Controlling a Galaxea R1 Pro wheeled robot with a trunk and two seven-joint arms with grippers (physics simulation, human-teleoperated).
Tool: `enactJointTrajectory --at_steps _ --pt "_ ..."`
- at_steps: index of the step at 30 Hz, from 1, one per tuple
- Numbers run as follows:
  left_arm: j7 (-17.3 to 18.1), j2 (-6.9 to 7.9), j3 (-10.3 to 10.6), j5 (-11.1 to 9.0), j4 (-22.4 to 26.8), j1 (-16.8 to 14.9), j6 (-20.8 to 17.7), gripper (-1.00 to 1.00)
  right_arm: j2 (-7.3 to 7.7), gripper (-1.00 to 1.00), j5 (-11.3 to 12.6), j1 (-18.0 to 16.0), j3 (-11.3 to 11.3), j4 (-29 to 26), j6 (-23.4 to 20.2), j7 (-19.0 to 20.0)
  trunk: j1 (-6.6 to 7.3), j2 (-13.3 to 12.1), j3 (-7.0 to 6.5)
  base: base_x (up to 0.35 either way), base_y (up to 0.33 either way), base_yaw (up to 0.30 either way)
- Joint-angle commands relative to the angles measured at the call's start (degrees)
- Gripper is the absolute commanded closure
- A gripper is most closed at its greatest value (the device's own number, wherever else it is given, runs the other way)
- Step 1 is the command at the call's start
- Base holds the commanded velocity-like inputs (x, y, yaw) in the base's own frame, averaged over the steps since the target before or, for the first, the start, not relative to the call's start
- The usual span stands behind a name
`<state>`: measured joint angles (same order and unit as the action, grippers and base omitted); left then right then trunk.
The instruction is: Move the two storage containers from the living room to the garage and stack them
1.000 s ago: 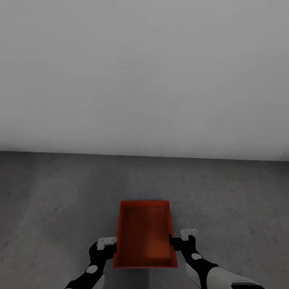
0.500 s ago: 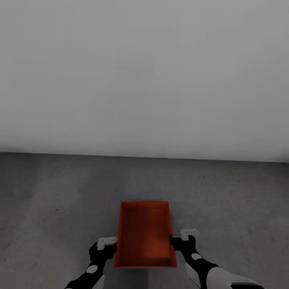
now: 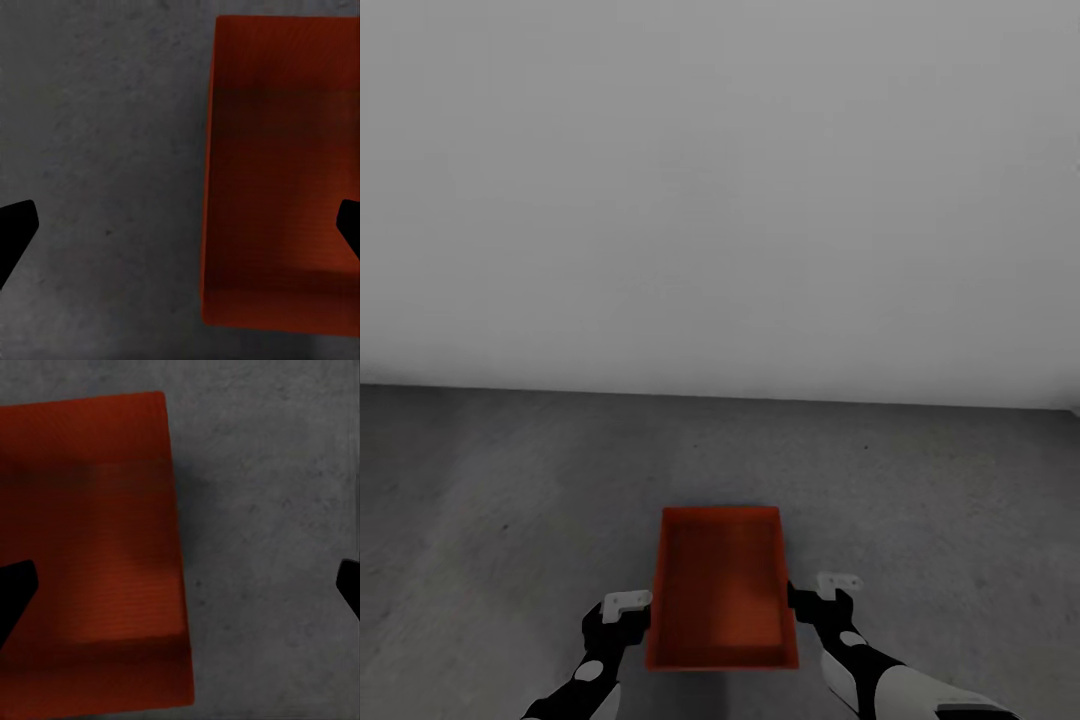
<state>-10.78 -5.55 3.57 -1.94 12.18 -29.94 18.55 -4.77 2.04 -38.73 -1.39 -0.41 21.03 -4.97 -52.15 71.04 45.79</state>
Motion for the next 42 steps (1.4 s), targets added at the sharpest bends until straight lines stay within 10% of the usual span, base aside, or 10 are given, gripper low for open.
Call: enactJointTrajectory --at_steps 1,17,42 --pt "-0.3 0.01 0.4 -0.2 -0.1 0.0 0.2 -1.0 -0.03 -1.0 0.3 0.0 -0.1 0.1 0.2 0.0 0.23 -0.4 -0.24 0.0 0.0 0.0" --pt "-0.4 0.01 0.4 -0.2 -0.1 0.0 0.2 -1.0 -0.15 -1.0 0.2 0.0 -0.1 0.1 1.5 0.0 3.74 -6.8 -4.5 0.0 0.0 0.0" --pt "-0.4 -0.06 0.4 -0.2 -0.1 0.0 0.2 -1.0 -0.15 -1.0 0.1 0.0 -0.1 0.1 1.6 0.0 3.74 -6.8 -6.69 0.0 0.0 0.0"
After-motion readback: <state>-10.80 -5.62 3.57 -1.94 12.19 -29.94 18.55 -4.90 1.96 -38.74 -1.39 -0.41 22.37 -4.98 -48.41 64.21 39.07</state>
